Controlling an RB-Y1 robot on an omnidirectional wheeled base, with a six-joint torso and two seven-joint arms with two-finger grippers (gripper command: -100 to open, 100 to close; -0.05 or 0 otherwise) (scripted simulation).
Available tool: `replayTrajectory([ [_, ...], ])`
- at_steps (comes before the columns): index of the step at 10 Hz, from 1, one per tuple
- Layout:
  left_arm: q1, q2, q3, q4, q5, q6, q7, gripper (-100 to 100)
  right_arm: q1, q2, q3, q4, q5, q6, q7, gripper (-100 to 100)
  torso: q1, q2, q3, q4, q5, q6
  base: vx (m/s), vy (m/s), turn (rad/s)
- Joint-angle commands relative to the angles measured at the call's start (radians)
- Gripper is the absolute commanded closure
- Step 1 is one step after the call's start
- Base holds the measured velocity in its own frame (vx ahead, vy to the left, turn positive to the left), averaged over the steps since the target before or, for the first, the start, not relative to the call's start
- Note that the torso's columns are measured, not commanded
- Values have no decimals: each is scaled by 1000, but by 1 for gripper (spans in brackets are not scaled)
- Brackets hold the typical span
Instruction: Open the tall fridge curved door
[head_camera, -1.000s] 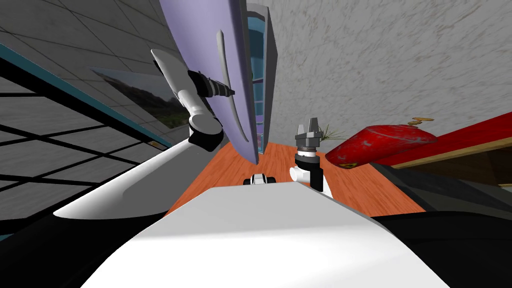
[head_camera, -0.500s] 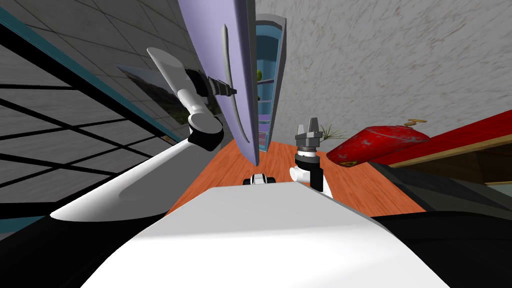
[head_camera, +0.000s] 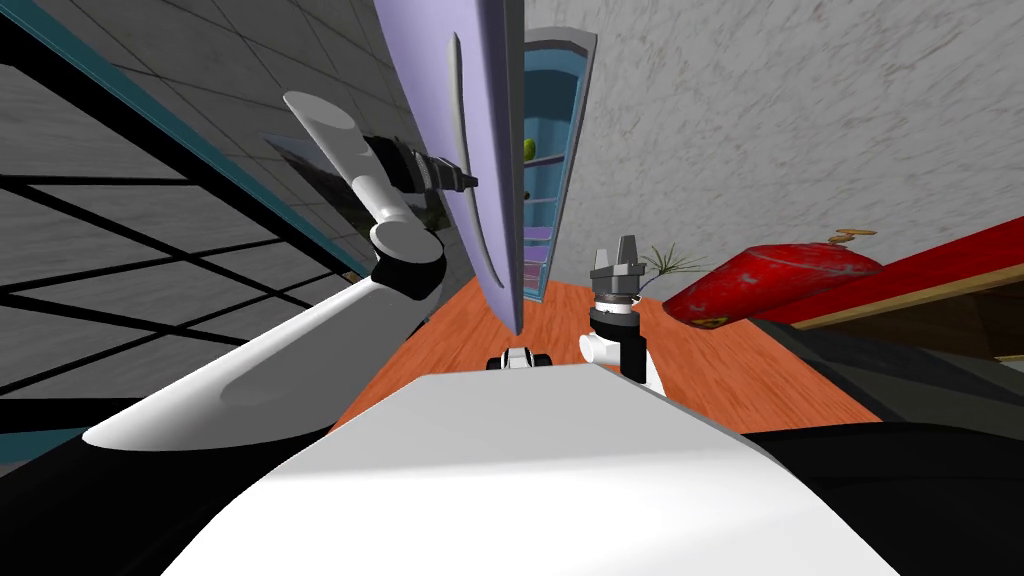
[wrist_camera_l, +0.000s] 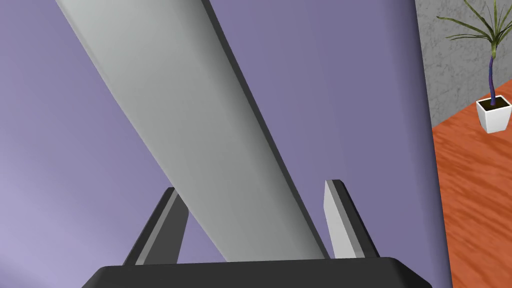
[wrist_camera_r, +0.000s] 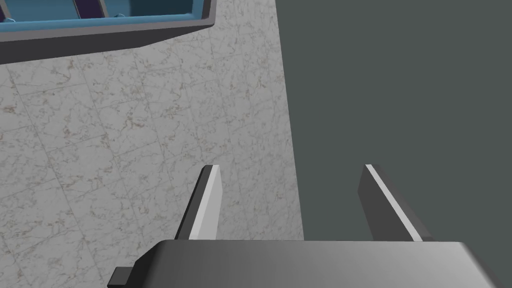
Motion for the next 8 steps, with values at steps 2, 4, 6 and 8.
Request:
replayTrajectory([
  [2,-21,-6,38,-17,24,82,-21,100,0,0,0,0,0,0,0,0,4,-2,-2,0,1,0,-30,307,-4],
  [4,-37,-13,74,-28,47,155,-41,100,0,0,0,0,0,0,0,0,-2,-4,-4,1,-1,0,-8,272,24],
  [6,-45,-17,92,-33,58,197,-51,100,0,0,0,0,0,0,0,0,4,1,-1,1,1,0,-47,303,1],
  [8,-48,-17,101,-25,62,215,-54,100,0,0,0,0,0,0,0,0,-5,2,1,1,-2,2,-7,193,12],
])
